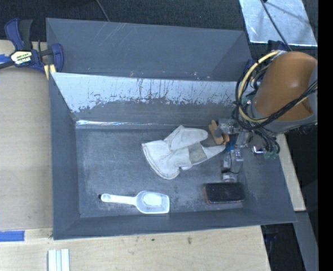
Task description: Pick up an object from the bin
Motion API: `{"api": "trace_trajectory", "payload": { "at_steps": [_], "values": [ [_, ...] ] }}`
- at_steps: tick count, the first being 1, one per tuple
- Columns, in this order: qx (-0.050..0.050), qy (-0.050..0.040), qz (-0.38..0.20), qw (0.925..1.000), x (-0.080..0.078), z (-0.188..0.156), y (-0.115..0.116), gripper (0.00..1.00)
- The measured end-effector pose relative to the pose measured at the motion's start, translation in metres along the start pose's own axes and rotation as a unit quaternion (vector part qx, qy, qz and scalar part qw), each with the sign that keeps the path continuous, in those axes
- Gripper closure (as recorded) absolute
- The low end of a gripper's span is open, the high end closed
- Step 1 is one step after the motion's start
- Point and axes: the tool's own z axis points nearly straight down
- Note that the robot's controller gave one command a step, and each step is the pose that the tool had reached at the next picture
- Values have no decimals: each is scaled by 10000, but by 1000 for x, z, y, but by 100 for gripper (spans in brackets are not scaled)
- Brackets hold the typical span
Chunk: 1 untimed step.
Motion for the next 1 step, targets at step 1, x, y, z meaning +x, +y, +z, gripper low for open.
{"api": "trace_trajectory", "payload": {
  "at_steps": [1],
  "values": [
    [0,0,1,10000,0,0,0,0]
  ]
}}
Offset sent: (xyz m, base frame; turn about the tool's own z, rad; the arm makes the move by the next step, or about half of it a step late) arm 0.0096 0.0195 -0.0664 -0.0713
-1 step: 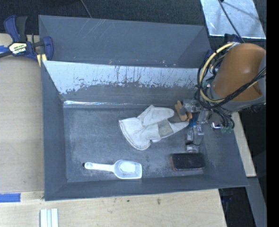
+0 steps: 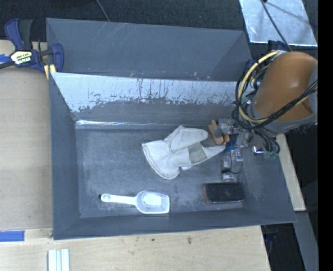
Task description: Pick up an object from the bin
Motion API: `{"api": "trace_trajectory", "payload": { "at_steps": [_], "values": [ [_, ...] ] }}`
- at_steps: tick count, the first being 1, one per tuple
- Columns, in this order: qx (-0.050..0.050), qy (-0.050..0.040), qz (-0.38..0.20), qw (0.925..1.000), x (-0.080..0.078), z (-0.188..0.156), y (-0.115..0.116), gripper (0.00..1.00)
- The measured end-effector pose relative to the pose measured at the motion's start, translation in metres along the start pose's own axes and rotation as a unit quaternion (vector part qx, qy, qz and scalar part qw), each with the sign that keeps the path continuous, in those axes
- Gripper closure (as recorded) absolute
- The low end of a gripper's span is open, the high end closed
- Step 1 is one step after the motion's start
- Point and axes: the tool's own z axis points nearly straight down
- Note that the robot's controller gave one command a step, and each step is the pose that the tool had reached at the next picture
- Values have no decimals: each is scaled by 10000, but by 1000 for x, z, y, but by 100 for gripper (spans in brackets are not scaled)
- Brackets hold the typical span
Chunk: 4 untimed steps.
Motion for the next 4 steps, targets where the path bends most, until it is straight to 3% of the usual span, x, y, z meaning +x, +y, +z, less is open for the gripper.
{"api": "trace_trajectory", "payload": {
  "at_steps": [1,2,3,4],
  "values": [
    [2,-7,-11,10000,-1,2,0,0],
    [-7,20,95,10000,18,31,31,0],
    [-6,-4,703,9975,-5,55,41,0],
    [-25,26,419,9991,-57,65,116,100]
  ]
}}
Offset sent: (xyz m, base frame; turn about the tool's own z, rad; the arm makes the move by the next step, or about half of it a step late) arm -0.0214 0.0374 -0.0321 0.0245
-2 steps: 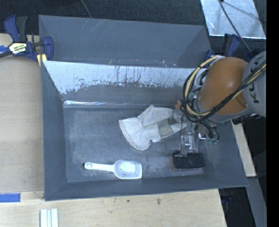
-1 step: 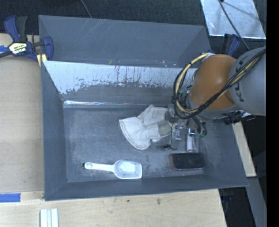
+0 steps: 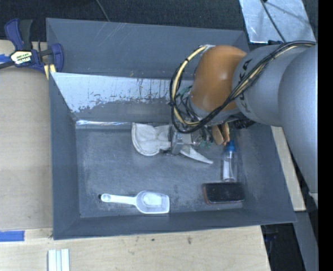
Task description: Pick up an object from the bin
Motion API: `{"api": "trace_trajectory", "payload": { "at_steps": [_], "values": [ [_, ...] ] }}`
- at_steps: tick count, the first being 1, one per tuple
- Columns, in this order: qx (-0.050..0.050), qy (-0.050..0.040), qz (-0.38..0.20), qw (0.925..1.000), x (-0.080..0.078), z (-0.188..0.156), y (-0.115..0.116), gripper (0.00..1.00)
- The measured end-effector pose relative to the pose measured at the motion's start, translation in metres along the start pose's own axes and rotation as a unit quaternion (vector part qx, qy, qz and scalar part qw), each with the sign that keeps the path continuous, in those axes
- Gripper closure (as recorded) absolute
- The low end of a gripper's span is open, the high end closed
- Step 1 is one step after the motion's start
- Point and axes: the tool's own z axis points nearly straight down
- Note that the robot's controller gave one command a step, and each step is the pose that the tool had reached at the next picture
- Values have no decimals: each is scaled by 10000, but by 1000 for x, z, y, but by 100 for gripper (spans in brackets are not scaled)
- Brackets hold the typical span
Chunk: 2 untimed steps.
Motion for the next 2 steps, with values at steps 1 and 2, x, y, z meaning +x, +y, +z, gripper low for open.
{"api": "trace_trajectory", "payload": {
  "at_steps": [1,2],
  "values": [
    [0,0,-2,10000,0,0,0,100],
    [19,-29,147,9999,1,-138,-14,100]
  ]
}}
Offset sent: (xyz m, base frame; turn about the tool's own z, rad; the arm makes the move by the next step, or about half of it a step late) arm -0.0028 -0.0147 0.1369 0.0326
